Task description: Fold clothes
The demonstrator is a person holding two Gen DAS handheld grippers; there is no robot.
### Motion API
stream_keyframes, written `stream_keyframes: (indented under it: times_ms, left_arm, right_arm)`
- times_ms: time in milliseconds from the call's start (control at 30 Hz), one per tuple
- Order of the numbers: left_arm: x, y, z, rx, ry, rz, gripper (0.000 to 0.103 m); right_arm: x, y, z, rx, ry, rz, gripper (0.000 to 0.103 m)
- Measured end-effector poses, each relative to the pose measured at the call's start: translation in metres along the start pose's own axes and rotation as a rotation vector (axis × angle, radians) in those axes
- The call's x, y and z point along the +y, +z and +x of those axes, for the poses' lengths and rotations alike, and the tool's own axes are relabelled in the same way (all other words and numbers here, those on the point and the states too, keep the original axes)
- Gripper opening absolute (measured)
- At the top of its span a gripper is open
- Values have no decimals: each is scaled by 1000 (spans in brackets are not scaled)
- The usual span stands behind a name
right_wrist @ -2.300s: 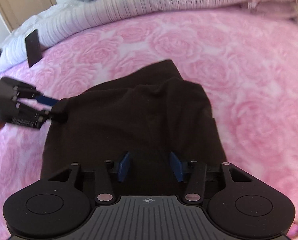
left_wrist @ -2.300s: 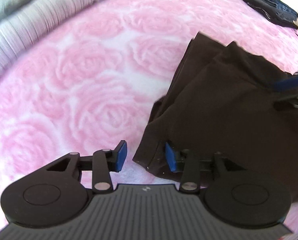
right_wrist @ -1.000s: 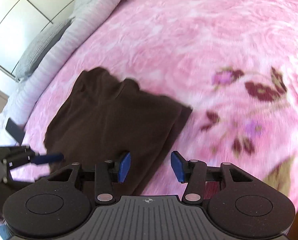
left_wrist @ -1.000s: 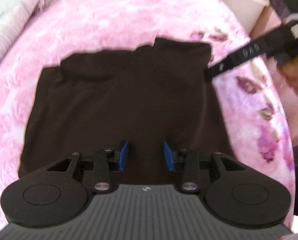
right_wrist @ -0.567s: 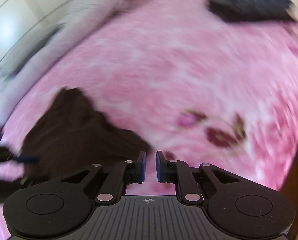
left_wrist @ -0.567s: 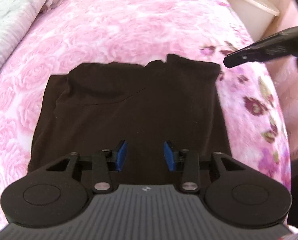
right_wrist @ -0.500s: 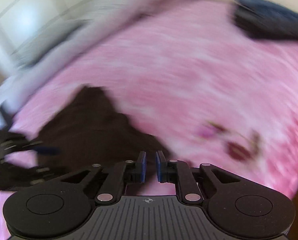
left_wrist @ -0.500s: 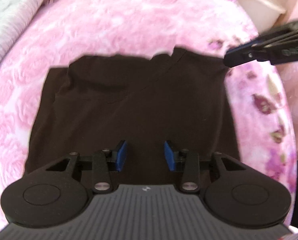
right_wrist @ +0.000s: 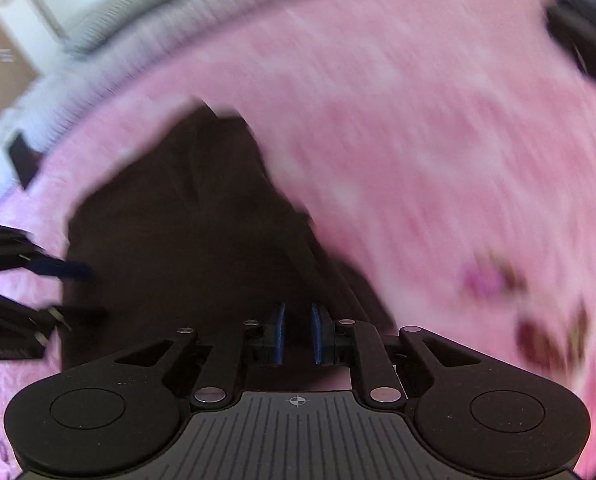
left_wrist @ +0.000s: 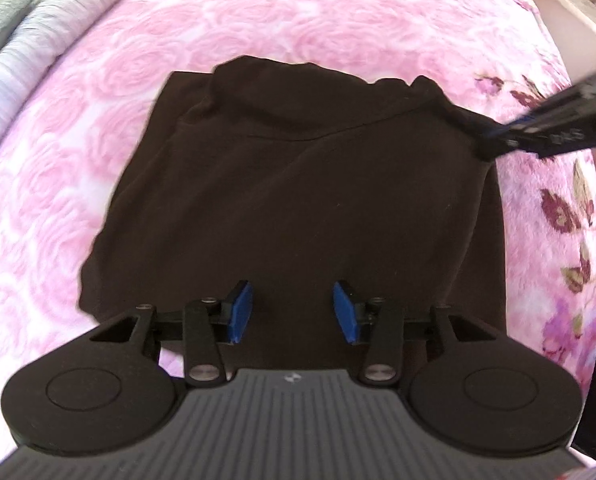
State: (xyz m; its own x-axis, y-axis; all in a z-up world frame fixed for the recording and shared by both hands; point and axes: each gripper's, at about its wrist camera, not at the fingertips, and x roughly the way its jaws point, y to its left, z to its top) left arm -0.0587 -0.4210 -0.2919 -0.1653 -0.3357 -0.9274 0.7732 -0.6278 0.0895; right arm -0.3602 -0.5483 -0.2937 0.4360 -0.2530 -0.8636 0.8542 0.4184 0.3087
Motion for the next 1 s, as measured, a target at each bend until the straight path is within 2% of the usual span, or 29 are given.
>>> stream_keyframes:
  times_ms: [67,100,167,267,333,400,500,600,800,1000]
  left_arm:
    - [0,-5,-13,-20,18,-6,38]
    - [1,-8,-20,-30,25,-7,38]
    - [1,-15,-34,-52,42,-11,38]
    - [3,-26,-60,-83,69,-27,39]
    - [3,-38,-82,-90,87,-45,45]
    - [4,-51,-100,-69,69,-70,61]
    - [4,-70,-130,-83,53,-100,69]
    - [1,-86,-160,-133,50,-115,81]
    - [-6,-110,-199,-192,60,-112,83]
    - [-6,-131,-218,-220,56,-121,83]
  right_arm:
    - [4,-5,-18,-10,-15,-12,15]
    - [8,-9,-28,-24,-34,-27,21]
    - [17,-15,-48,-51,-71,-58,59]
    - [34,-30,-77,-72,-119,-59,60]
    - [50,-40,-95,-78,-161,-49,61]
    - [72,-51,-112,-88,-207,-44,61]
    - [111,-65,-134,-95,-275,-52,62]
    - [148,-75,-155,-105,-324,-63,73]
    - [206,-91,-183,-100,-325,-87,73]
    - [233,-107,-195,-107,-306,-84,73]
